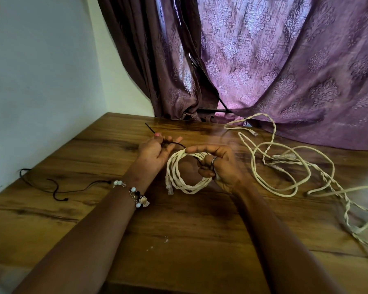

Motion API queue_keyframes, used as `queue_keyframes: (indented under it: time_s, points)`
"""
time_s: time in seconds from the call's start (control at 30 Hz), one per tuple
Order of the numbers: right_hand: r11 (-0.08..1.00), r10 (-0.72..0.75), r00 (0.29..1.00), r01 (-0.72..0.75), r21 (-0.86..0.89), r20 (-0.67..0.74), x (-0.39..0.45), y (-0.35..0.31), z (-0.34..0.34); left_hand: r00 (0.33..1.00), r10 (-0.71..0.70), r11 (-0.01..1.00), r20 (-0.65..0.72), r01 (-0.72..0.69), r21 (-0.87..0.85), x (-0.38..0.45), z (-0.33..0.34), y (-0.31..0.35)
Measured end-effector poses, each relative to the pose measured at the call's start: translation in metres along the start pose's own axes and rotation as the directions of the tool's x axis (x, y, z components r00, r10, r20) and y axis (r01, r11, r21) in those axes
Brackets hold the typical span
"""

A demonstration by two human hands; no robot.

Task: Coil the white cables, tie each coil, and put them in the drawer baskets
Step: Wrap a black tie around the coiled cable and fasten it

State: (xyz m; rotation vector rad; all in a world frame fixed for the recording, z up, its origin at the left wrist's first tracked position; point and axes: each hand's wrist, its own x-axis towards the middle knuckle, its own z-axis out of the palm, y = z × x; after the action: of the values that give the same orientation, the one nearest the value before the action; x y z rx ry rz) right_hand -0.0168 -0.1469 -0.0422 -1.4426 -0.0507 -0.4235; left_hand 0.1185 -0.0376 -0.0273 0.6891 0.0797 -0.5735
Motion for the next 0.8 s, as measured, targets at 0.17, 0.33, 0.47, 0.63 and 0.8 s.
queue_keyframes:
  time_s: [0.17, 0.33, 0.47, 0.63, 0.8]
  points:
    - [1.000, -0.007, 0.998, 0.006, 0.015, 0.054, -0.001, -0.001, -0.001, 1.000, -0.004, 0.998, -0.005, 0.004, 0.056, 0.006, -0.002, -0.002]
    - [1.000, 0.002, 1.000, -0.001, -0.027, 0.026, -0.002, -0.002, 0.002, 0.998, 0.059, 0.983, 0.005, -0.059, 0.172, 0.010, -0.005, -0.005]
    - [0.999, 0.023, 1.000, -0.024, -0.038, -0.011, -0.002, -0.004, 0.005, 0.990, 0.133, 0.947, 0.053, -0.143, 0.289, 0.005, -0.002, -0.006]
    - [0.999, 0.034, 0.998, -0.034, -0.008, -0.055, 0.001, -0.006, 0.006, 0.817, 0.443, 0.607, 0.368, -0.576, 0.548, -0.003, -0.003, -0.002]
    - [0.996, 0.070, 0.991, -0.077, -0.054, -0.116, 0.001, -0.014, -0.001, 0.734, 0.399, 0.479, 0.549, -0.678, 0.558, -0.013, 0.001, -0.008]
